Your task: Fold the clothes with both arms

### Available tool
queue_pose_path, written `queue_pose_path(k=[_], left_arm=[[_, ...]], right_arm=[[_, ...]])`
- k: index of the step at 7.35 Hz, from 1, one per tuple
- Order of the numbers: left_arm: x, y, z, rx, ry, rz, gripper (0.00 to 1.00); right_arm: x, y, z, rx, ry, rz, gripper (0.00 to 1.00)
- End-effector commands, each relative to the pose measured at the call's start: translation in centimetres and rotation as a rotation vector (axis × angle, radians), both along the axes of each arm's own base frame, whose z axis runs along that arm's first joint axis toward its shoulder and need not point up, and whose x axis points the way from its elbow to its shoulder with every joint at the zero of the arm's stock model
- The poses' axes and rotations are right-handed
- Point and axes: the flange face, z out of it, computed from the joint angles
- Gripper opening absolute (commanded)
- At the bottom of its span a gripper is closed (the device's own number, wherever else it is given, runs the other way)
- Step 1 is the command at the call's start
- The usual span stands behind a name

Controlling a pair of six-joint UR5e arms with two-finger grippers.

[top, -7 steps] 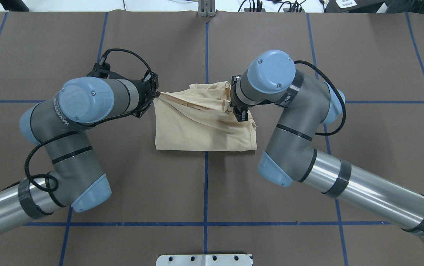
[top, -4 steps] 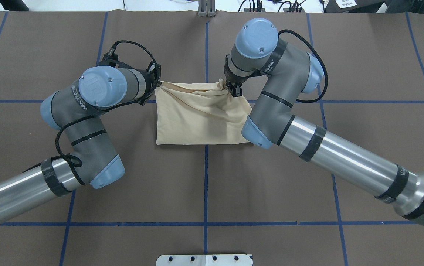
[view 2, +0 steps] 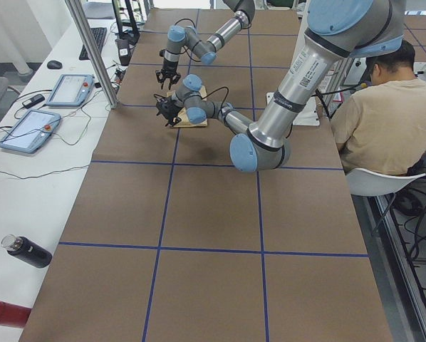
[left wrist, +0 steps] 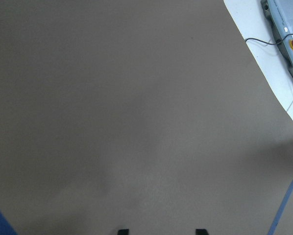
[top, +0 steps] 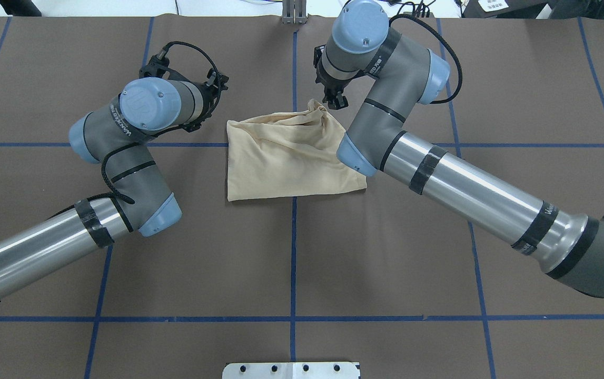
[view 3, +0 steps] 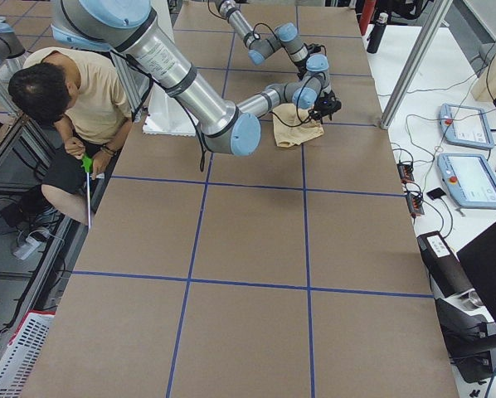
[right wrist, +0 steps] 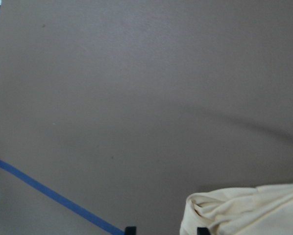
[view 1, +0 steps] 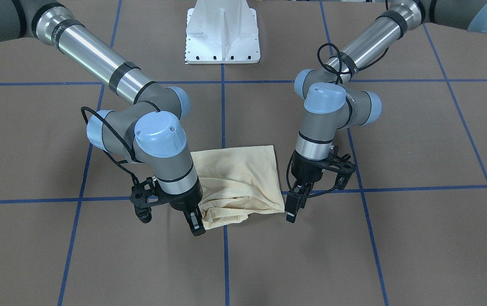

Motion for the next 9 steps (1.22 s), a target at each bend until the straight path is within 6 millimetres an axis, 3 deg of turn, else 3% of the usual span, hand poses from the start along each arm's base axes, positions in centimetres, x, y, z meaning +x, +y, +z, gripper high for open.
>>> queue_pose_path(k=[1, 2, 3, 4, 5, 6, 8, 9], left_arm=[[-1.6, -1.1, -0.9, 0.025, 0.003, -0.004, 1.0], [-3.1, -1.2, -2.1, 0.084, -0.022, 0.046, 1.0], [-5.5, -1.4, -2.6, 0.144, -0.045, 0.125, 1.0], [-8.4, 0.0, -1.5, 0.206, -0.08, 0.191, 1.0], [-12.9, 1.6, -1.3, 0.313, -0.143, 0.278, 1.0], [-18.2, 3.3, 0.4, 0.389, -0.258, 0.385, 1.0], [-29.8, 6.5, 5.7, 0.586, -0.501, 0.549, 1.0], [-36.6, 6.4, 9.5, 0.658, -0.577, 0.654, 1.0]], right_arm=[[2.3, -2.2, 0.8, 0.045, 0.033, -0.025, 1.0], [4.8, -3.7, 1.3, 0.07, 0.039, -0.048, 1.0], [8.6, -4.9, 3.9, 0.109, 0.056, -0.128, 1.0], [14.4, -5.1, 8.1, 0.203, 0.09, -0.221, 1.0], [22.0, -5.1, 13.5, 0.312, 0.113, -0.355, 1.0], [29.7, -4.4, 18.8, 0.426, 0.154, -0.459, 1.0], [44.5, -1.2, 28.8, 0.636, 0.257, -0.622, 1.0], [51.2, 0.1, 32.5, 0.686, 0.303, -0.699, 1.0]])
